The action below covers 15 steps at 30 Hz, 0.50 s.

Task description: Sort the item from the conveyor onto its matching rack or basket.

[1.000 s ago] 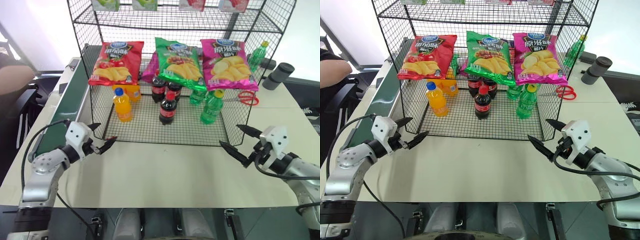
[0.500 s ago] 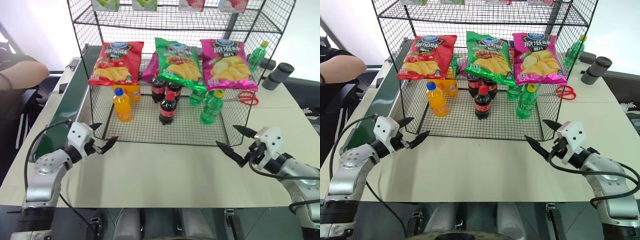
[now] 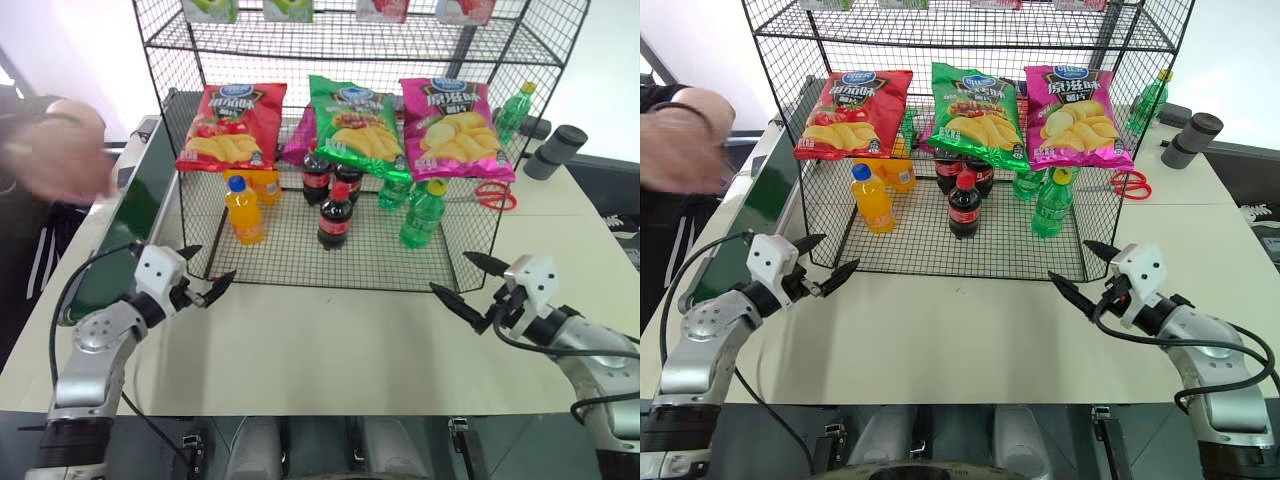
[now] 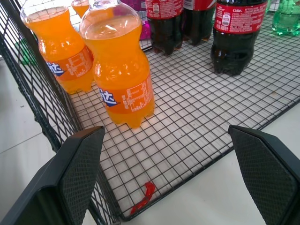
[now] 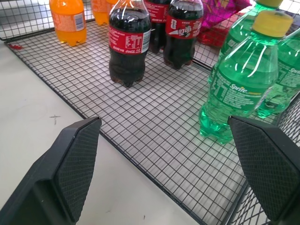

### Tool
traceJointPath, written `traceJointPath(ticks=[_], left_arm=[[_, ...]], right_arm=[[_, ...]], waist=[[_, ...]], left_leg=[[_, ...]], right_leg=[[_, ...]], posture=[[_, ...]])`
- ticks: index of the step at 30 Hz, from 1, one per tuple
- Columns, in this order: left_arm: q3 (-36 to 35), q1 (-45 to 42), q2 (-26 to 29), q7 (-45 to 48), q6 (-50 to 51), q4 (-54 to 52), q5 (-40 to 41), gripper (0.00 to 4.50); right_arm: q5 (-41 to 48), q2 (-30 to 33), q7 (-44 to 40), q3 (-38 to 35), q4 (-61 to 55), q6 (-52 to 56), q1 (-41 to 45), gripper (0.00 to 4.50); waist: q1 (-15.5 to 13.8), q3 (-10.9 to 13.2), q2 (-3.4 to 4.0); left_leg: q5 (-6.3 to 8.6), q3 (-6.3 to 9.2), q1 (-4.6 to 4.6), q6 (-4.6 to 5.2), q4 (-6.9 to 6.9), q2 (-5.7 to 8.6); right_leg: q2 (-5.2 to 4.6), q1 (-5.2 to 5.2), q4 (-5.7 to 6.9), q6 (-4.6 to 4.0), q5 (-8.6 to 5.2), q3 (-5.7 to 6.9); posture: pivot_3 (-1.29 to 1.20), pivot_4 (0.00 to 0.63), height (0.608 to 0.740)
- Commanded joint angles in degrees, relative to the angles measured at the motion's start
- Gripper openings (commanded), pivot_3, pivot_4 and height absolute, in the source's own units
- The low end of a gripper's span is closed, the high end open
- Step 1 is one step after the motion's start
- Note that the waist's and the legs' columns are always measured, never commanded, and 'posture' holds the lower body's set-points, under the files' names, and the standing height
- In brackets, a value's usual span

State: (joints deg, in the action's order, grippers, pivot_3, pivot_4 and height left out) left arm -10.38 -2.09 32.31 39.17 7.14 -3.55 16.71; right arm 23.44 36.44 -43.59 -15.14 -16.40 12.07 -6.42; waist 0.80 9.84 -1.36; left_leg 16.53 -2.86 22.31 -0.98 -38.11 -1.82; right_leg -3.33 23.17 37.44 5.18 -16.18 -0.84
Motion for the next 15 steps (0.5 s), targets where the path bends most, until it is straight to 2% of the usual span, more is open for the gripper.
traceJointPath(ticks=[1, 15], left_arm=[[-2.1, 0.5, 0.8, -1.1, 0.4, -1.4, 0.1, 4.50], [-1.6, -0.6, 1.0, -0.9, 1.7, -1.7, 0.3, 4.50]], right_arm=[[0.2, -0.2, -0.1, -0.3, -0.6, -0.9, 0.7, 4.48], [0.1, -0.3, 0.8, -0.2, -1.5, -0.6, 0.4, 4.48]], waist=[[0.0, 0.0, 0.00], [-0.1, 0.0, 0.00]], left_leg=[[0.00, 0.00, 0.00, 0.00, 0.00, 0.00], [0.00, 0.00, 0.00, 0.00, 0.00, 0.00]], right_leg=[[0.00, 0.00, 0.00, 0.00, 0.00, 0.00], [0.00, 0.00, 0.00, 0.00, 0.00, 0.00]], posture=[[0.00, 0.150, 0.740], [0.00, 0.150, 0.740]])
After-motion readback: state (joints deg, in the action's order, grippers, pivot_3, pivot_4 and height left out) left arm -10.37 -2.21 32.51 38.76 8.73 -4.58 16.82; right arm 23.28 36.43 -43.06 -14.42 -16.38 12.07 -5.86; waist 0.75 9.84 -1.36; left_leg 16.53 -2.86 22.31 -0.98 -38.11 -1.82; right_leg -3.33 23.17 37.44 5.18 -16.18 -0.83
